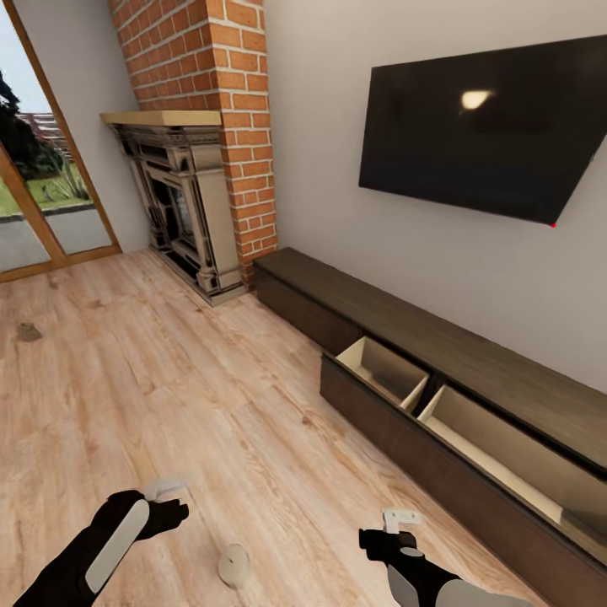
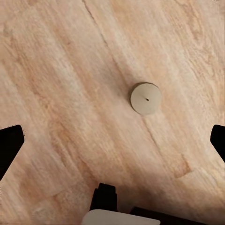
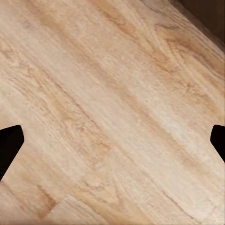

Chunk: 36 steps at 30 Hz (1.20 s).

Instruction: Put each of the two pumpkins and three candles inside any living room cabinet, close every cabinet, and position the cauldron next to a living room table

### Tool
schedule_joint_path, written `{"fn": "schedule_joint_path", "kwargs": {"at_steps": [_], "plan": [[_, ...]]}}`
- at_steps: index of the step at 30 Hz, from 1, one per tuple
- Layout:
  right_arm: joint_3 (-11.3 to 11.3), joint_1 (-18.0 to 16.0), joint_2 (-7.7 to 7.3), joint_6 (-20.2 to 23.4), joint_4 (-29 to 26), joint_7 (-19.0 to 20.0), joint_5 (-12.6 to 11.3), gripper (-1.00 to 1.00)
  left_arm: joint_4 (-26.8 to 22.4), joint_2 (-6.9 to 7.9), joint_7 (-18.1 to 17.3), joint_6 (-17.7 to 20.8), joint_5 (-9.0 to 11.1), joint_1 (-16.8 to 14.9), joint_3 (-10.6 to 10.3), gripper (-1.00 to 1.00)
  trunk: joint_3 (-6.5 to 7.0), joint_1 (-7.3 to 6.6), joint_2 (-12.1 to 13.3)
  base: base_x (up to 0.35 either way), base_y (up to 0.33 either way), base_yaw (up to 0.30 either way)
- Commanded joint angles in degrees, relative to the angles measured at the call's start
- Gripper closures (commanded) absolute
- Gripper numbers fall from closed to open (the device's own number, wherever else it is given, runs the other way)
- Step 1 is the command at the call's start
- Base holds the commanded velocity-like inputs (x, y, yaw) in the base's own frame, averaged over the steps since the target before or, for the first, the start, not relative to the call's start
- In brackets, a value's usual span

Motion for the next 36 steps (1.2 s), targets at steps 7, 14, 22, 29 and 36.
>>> {"fn": "schedule_joint_path", "kwargs": {"at_steps": [7, 14, 22, 29, 36], "plan": [[0.5, 0.0, 0.02, -0.1, 0.0, -0.2, -0.5, -1.0, 0.0, 0.06, 0.6, 0.0, 0.5, 0.0, -0.2, -1.0, -0.05, 0.0, 0.0, -0.002, 0.0, 0.29], [0.5, 0.0, 0.02, -0.1, 0.0, -0.2, -0.5, -1.0, 0.0, 0.06, 0.6, 0.0, 0.5, 0.0, -0.2, -1.0, -0.05, 0.0, 0.0, 0.027, 0.0, 0.29], [0.5, 0.0, 0.02, -0.1, 0.0, 0.2, -0.5, -1.0, 0.1, 0.06, 0.6, 0.0, 0.5, 0.0, -0.3, -1.0, -0.05, 0.0, 0.0, 0.118, 0.0, 0.29], [0.5, 0.0, 0.02, -0.1, 0.0, 0.2, -0.5, -1.0, 0.1, 0.06, 0.6, 0.0, 0.4, 0.0, -0.3, -1.0, -0.05, 0.0, 0.0, 0.258, 0.077, 0.291], [0.5, 0.0, 0.02, -0.1, 0.0, 0.3, -0.5, -1.0, 0.1, 0.06, 0.6, 0.0, 0.4, 0.0, -0.3, -1.0, -0.05, 0.0, 0.0, 0.098, 0.044, 0.291]]}}
